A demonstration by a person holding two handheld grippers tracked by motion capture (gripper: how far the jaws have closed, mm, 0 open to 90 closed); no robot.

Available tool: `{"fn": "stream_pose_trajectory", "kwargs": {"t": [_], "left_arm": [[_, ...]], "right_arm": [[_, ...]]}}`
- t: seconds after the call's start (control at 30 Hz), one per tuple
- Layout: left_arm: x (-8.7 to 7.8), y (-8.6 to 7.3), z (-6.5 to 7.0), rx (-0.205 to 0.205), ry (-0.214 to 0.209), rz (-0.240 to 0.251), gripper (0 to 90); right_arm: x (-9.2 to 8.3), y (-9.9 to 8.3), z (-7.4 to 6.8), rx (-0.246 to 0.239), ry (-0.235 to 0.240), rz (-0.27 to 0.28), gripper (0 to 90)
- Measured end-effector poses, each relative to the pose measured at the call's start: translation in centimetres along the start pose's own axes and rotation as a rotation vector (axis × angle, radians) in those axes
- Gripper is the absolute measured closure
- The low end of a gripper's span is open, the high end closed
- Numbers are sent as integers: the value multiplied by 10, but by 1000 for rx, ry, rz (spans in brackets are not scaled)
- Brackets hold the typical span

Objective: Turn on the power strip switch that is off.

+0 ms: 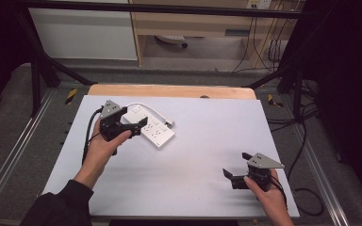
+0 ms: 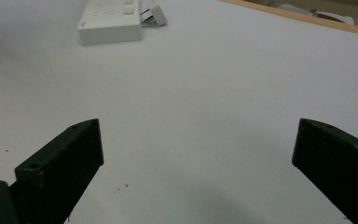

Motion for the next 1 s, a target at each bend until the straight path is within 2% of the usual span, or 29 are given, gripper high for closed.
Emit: {"fn": "stream_pose_trajectory", "kwargs": {"t": [0.57, 0.83, 1.0], "left_arm": [[20, 5, 1, 11, 7, -4, 99], [29, 2, -4, 12, 27, -19, 101], [34, -2, -13, 3, 54, -24, 105]], "right_arm": [[1, 0, -1, -4, 7, -1, 24], [3, -1, -2, -1, 9, -6, 24], [2, 0, -2, 2, 8, -1, 24]]}}
Point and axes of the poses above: each handheld gripper's, and its own axes: x roughly forward along the jaws, y roughly out of its top, z roughly to its right, the point moved 1 cm from there along x, roughly forward along the jaws, and after that the axes turned 11 degrees about z, right-handed, at the moved point
